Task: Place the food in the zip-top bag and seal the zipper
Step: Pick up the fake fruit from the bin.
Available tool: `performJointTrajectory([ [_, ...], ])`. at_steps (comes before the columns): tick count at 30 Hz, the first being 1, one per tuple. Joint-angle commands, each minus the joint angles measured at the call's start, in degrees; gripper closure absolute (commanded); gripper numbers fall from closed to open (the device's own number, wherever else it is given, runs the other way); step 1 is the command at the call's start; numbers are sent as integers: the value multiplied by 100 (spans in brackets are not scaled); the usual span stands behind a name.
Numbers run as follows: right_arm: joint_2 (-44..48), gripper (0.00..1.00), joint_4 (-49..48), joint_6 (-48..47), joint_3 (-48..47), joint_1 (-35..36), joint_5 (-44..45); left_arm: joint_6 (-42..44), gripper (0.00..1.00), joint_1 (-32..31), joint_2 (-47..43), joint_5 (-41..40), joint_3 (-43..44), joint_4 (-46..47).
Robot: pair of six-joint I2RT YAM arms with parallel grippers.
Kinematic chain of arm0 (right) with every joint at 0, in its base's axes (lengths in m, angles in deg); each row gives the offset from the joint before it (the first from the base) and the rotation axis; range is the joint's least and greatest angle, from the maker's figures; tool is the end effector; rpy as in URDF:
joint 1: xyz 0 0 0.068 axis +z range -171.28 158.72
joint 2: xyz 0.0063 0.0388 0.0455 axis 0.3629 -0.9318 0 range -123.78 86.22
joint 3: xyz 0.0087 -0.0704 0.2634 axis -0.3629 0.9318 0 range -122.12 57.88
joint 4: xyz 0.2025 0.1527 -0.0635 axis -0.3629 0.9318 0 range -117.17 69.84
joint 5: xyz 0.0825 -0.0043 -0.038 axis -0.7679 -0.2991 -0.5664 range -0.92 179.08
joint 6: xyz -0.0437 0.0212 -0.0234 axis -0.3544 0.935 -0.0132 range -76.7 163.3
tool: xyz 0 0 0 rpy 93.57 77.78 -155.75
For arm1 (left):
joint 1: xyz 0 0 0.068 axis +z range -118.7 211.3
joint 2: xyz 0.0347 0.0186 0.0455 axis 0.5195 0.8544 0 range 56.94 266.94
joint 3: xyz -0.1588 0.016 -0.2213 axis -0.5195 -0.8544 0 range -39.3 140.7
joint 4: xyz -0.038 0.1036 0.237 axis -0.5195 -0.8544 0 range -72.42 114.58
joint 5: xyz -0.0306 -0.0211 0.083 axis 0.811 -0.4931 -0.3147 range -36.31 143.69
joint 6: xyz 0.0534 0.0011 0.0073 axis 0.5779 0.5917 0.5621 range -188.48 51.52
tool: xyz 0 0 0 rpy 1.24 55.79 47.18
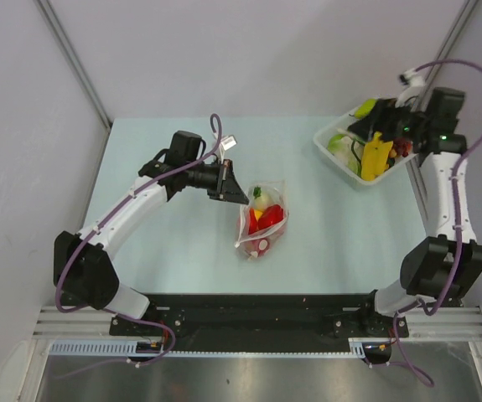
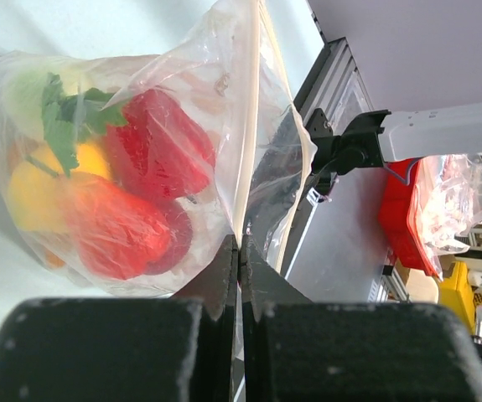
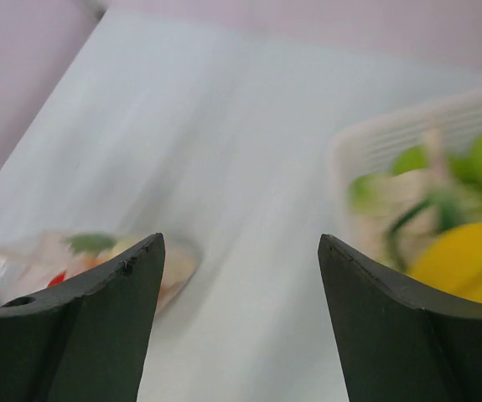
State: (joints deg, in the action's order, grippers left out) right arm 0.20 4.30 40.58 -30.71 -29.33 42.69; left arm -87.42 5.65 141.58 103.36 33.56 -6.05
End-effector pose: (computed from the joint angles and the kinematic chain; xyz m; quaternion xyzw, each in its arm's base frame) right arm 0.3303 -0.0207 0.4002 -0.1632 0.8000 0.2938 0.4971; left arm 0.2758 -0.1626 0.3197 0.2178 0.8191 -0.4945 0.1929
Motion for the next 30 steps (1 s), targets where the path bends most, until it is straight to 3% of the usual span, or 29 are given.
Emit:
performJointTrajectory([
  [1, -606, 22, -1185, 675, -913, -1187, -414, 101, 100, -19, -150, 69, 79, 84],
  [4, -1178, 23, -1485, 844, -1351, -1724, -292, 92, 100, -10, -115, 69, 62, 92],
  [12, -3077, 34, -264, 114, -3031, -1946, 990, 101, 100, 7, 70, 69, 88, 75],
  [17, -3763, 39, -526, 500, -3304, -1850, 1569, 110, 100, 42, 149, 60, 132, 49],
  [23, -4274, 37, -632, 360, -3401, -1577, 2160, 145, 100, 95, 202, 34, 106, 5],
  [30, -4740, 38, -738, 281, -3743, -1401, 2257, 162, 100, 122, 290, 43, 132, -65],
])
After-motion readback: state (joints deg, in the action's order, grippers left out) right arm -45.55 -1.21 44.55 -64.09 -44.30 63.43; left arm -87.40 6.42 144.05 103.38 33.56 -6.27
